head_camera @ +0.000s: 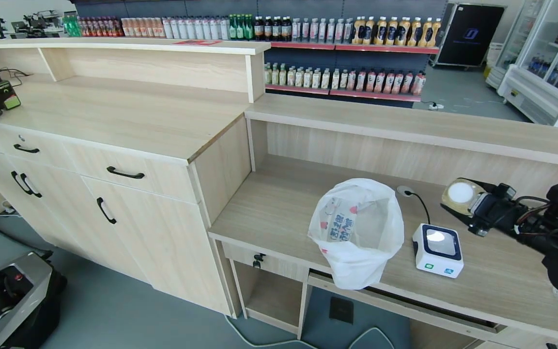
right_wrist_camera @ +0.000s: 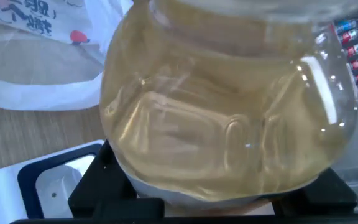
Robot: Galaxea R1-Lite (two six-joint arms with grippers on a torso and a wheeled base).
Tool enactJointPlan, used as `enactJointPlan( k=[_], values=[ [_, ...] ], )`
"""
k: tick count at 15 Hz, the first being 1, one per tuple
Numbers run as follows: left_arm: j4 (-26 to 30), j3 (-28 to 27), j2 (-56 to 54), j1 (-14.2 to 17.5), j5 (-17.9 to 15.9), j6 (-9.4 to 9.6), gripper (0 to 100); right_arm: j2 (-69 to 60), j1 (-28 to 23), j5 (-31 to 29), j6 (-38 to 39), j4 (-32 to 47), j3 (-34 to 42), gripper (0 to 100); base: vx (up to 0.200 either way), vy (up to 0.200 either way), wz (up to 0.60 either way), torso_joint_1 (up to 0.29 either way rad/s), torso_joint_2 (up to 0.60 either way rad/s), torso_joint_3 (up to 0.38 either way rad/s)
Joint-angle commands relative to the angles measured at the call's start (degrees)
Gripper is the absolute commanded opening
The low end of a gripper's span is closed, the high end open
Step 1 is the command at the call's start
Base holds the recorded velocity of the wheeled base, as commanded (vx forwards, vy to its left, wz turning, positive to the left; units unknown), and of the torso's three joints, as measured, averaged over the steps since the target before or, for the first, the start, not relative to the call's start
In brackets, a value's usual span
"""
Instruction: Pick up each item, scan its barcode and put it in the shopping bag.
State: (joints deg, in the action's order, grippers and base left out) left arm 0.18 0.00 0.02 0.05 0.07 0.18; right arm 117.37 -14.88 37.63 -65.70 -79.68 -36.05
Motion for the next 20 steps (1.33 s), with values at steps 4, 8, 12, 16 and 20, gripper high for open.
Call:
enactJointPlan(
  k=[4,8,12,16,20],
  values=[
    [0.0,0.0,0.0,0.0,0.0,-0.01,100,3.3,-0.8,0.0,-2.2,0.0,1.0,0,0.0,0.0,0.0,0.0,0.0,0.0],
    [0.0,0.0,0.0,0.0,0.0,-0.01,100,5.2,-1.3,-0.1,-4.4,0.0,0.7,0,0.0,0.0,0.0,0.0,0.0,0.0],
    [0.0,0.0,0.0,0.1,0.0,-0.01,100,7.8,-1.6,-0.1,-5.1,-3.2,0.8,0,0.0,0.0,0.0,0.0,0.0,0.0],
    [0.0,0.0,0.0,0.0,0.0,-0.01,100,9.5,-1.1,-0.1,-5.1,-3.7,-0.2,0,0.0,0.0,0.0,0.0,0.0,0.0],
    [0.0,0.0,0.0,0.0,0.0,-0.01,100,12.4,0.5,0.1,-4.8,-6.9,-1.3,0,0.0,0.0,0.0,0.0,0.0,0.0]
  ],
)
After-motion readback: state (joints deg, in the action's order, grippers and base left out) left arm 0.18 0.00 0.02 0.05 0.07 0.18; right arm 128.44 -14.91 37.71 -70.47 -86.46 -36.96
